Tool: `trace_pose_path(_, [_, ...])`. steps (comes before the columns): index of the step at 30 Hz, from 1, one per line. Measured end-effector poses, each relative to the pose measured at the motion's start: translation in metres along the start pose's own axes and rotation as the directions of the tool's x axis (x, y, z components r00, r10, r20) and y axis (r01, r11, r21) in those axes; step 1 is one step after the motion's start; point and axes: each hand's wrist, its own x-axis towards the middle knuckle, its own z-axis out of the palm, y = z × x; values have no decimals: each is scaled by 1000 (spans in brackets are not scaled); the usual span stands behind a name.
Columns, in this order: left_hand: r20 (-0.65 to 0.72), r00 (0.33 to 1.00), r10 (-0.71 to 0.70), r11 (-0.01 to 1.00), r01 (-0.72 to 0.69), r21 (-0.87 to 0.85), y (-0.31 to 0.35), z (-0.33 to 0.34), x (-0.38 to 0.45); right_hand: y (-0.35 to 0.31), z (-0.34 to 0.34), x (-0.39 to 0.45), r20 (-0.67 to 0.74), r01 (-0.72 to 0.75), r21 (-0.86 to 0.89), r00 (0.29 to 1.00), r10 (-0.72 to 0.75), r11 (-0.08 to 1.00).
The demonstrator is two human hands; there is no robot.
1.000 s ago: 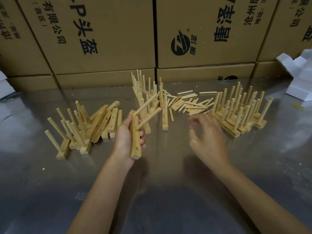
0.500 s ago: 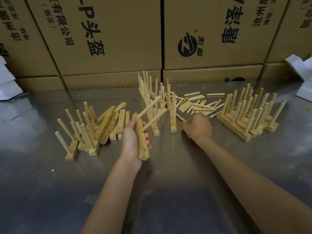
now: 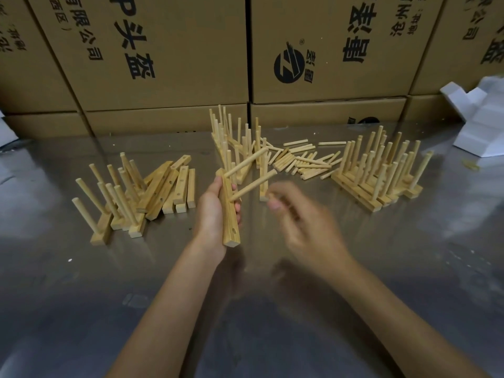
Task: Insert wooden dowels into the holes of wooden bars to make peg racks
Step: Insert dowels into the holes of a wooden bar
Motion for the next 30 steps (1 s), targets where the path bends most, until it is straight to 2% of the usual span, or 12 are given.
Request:
trace_pose_path(3, [-13,1000,10,1000,-10,-16,-1,1,-1,-15,11,-7,182,102,-131,980,-77,986])
trace_pose_path(5, [-38,999,30,999,-30,-17,-1,1,0,-19,13,-9,235,125,-148,968,-88,981])
trace_pose_path(10, [-68,996,63,998,-61,33,-3,0,2,-26,10,-12,300,156,-241,951,-79,958])
trace_pose_path(14, [-96,994,61,996,-54,74,-4,0,4,-30,4,-9,294,198,-295,950,-109,935])
trace_pose_path(18, [-110,990,88,985,-70,160,-8,4,7,-31,-1,-8,251,277,-465,952,-175,841])
trace_pose_path(25, [-124,979,164,953,-125,275,-15,6,7,-24,3,-8,275,369,-412,922,-272,833])
trace_pose_path(30, [-84,976,202,949,-174,263,-21,8,6,-20,4,-9,286,268,-307,941,-180,913])
